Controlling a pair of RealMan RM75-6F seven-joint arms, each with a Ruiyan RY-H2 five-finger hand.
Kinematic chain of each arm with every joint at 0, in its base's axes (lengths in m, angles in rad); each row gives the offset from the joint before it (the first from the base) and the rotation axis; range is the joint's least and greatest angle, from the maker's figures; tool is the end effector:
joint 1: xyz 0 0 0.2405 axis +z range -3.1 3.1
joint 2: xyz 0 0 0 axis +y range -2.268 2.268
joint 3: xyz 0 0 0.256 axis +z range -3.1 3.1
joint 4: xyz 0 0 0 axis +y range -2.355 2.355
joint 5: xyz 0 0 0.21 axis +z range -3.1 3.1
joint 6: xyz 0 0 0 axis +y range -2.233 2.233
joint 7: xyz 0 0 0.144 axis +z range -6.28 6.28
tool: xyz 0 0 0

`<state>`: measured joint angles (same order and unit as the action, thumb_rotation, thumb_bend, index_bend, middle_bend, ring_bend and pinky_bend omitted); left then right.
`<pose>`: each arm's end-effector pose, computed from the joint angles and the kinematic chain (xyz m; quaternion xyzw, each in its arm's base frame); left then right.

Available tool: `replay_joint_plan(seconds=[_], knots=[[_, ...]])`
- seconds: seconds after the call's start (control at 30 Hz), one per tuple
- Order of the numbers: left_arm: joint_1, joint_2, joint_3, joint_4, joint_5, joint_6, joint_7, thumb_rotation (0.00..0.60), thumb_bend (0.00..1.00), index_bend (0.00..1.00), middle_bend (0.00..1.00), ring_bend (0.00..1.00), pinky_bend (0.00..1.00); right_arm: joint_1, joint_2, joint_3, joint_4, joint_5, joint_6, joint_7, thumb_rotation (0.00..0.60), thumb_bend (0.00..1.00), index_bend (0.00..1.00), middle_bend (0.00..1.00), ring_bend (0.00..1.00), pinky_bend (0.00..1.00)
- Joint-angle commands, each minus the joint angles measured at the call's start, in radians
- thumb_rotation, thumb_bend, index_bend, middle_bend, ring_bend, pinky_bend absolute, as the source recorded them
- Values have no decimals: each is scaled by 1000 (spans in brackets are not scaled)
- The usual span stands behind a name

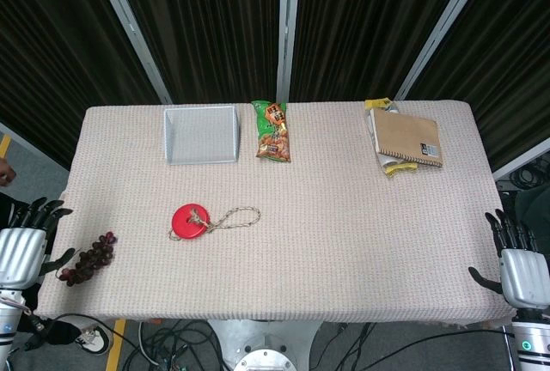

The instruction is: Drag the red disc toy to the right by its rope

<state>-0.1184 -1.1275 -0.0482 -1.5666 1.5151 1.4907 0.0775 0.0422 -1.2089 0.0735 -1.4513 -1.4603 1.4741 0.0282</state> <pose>-0.3108 0.1919 0.1605 -0.6229 -0.3382 -0.3698 0.6007 -0.3462 -0.1730 0.1503 0.5731 -0.3936 0.3618 0.6211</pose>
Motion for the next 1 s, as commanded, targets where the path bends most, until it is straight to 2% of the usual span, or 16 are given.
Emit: replay_joint_plan(seconds=[0.03,0.37,0.57,0.8,1.0], knots=[[2,0,1,2,-3,-1,2,600,188,257,184,99,186,2,1,-1,-1,-1,-4,-2,600,56,0,0,0,0],[2,-6,8,11,-3,-11,-10,600,188,257,184,99,186,34,14,-4,-30,-10,-52,-10,600,58,0,0,0,0],[10,-19,14,26,5,2,-16,600,188,257,184,99,186,106,71,4,-89,-63,-118,-23,600,56,0,0,0,0],[9,-27,8,30,3,6,-17,600,188,257,184,99,186,292,97,65,-208,-94,-303,-125,600,56,0,22,0,0],[17,-32,16,52,-2,5,-31,600,189,257,184,99,186,467,28,117,-271,-14,-521,-230,600,54,0,31,0,0]])
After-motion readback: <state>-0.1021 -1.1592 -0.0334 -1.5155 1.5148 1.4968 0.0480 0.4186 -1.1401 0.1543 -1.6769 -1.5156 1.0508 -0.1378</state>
